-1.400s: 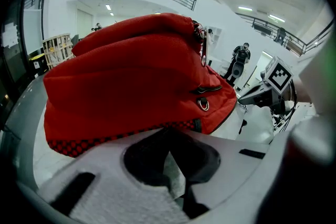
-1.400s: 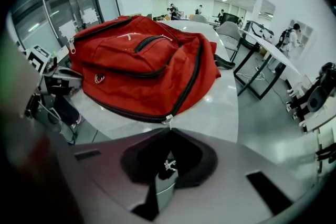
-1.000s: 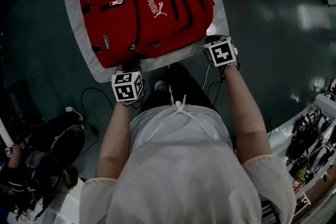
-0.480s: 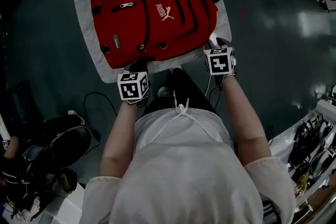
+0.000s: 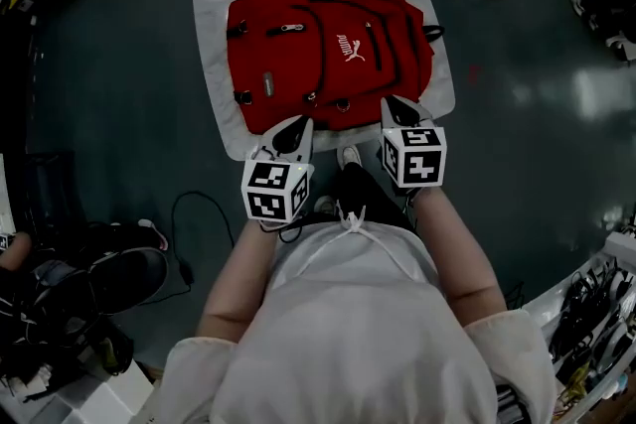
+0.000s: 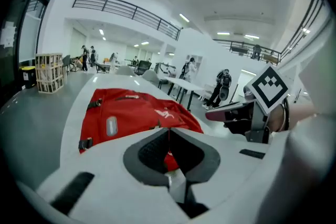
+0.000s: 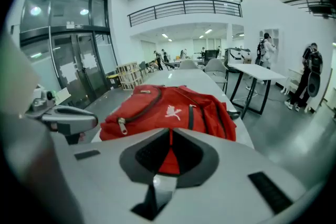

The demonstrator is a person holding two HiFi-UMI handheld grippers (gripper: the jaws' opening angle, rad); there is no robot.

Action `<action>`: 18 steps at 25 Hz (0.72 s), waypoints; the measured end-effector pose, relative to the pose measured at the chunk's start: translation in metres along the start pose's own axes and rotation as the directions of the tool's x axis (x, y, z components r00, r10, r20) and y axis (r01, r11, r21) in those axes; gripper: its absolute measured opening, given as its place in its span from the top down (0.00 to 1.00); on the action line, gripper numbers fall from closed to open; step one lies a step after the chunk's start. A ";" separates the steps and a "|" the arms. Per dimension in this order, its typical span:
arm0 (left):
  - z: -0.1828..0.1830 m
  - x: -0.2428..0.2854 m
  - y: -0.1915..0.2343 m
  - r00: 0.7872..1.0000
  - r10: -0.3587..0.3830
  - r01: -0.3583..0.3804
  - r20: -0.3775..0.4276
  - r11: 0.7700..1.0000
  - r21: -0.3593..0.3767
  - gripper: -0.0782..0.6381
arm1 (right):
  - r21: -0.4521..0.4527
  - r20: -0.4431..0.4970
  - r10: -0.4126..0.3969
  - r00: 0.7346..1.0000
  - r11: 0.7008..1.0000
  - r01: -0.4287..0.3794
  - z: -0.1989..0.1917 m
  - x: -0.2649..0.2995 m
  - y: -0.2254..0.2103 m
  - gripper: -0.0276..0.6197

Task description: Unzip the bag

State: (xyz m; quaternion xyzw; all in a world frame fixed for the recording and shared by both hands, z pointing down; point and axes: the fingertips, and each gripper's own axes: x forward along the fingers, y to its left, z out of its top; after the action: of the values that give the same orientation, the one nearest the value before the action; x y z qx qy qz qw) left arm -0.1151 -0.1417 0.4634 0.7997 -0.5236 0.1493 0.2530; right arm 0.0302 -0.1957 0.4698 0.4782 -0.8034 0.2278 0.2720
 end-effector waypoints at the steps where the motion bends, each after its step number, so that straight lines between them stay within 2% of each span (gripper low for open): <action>1: 0.012 -0.008 -0.003 1.000 -0.004 0.004 0.027 1.000 0.009 0.86 | -0.003 0.029 0.013 0.999 1.000 -0.013 0.009 -0.006 0.010 0.90; 5: 0.063 -0.044 -0.013 0.987 -0.016 0.009 0.162 0.999 0.045 0.86 | -0.055 0.171 0.067 0.983 0.997 -0.058 0.049 -0.033 0.044 0.91; 9: 0.112 -0.073 -0.021 0.954 -0.021 -0.015 0.298 0.993 0.118 0.86 | -0.122 0.307 0.102 0.946 0.990 -0.067 0.087 -0.058 0.065 0.91; 13: 0.131 -0.094 -0.031 0.937 -0.024 -0.046 0.348 0.980 0.192 0.86 | -0.108 0.348 0.131 0.928 0.989 -0.099 0.098 -0.076 0.079 0.92; 18: 0.139 -0.101 -0.030 0.926 -0.032 -0.036 0.376 0.985 0.171 0.86 | -0.141 0.367 0.122 0.922 0.987 -0.075 0.104 -0.083 0.084 0.92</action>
State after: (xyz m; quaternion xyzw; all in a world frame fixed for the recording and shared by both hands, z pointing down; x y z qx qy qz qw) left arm -0.1320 -0.1333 0.2902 0.8321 -0.5481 0.0382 0.0761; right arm -0.0349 -0.1704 0.3284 0.4539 -0.8762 0.0953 0.1313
